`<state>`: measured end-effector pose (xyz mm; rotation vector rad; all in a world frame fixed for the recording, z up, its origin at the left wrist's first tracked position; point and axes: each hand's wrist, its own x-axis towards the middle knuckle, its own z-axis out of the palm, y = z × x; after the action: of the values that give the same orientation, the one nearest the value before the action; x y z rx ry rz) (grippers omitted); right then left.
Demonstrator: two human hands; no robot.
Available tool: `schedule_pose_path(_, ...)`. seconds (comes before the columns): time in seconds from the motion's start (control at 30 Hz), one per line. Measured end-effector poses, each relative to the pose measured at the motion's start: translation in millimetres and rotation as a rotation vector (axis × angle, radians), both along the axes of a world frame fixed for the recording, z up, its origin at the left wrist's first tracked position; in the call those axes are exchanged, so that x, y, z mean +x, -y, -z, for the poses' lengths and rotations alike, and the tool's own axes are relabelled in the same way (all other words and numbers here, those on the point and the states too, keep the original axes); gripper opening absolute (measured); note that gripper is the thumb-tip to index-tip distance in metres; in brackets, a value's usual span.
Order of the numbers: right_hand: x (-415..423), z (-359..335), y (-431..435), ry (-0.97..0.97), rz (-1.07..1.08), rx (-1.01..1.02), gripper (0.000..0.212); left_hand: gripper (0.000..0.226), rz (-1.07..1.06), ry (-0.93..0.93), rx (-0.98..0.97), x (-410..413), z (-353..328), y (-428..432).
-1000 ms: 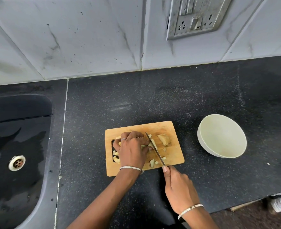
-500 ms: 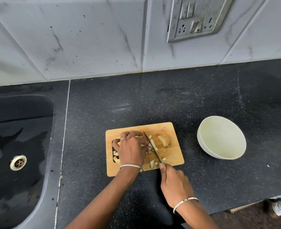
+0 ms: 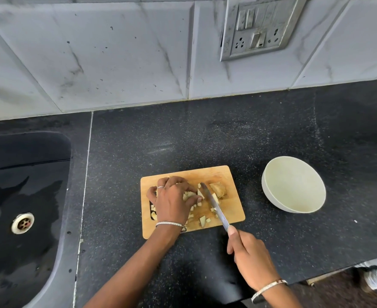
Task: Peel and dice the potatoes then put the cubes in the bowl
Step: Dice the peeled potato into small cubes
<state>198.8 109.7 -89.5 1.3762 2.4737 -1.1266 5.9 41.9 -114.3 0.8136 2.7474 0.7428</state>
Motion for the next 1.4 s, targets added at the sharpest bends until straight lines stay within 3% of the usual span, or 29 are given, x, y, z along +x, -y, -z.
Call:
schedule_pose_path(0.23, -6, 0, 5, -0.003, -0.085, 0.065, 0.054, 0.008, -0.009, -0.013, -0.032, 0, -4, 2)
schedule_pose_path(0.47, -7, 3, 6, -0.029, -0.033, 0.079, 0.050, 0.027, 0.118, -0.039, -0.101, 0, -11, -2)
schedule_pose_path(0.63, -4, 4, 2, -0.062, 0.025, 0.050, 0.054, 0.019, 0.263, -0.073, -0.175, -9, -16, -4)
schedule_pose_path(1.17, 0, 11, -1, -0.110, 0.041, 0.056, 0.050, 0.007, 0.342, -0.185, -0.037, -16, -6, -12)
schedule_pose_path(1.4, 0, 14, -2, -0.116, 0.044, 0.052, 0.050, 0.020, 0.501, -0.201, -0.141, -20, -10, -14)
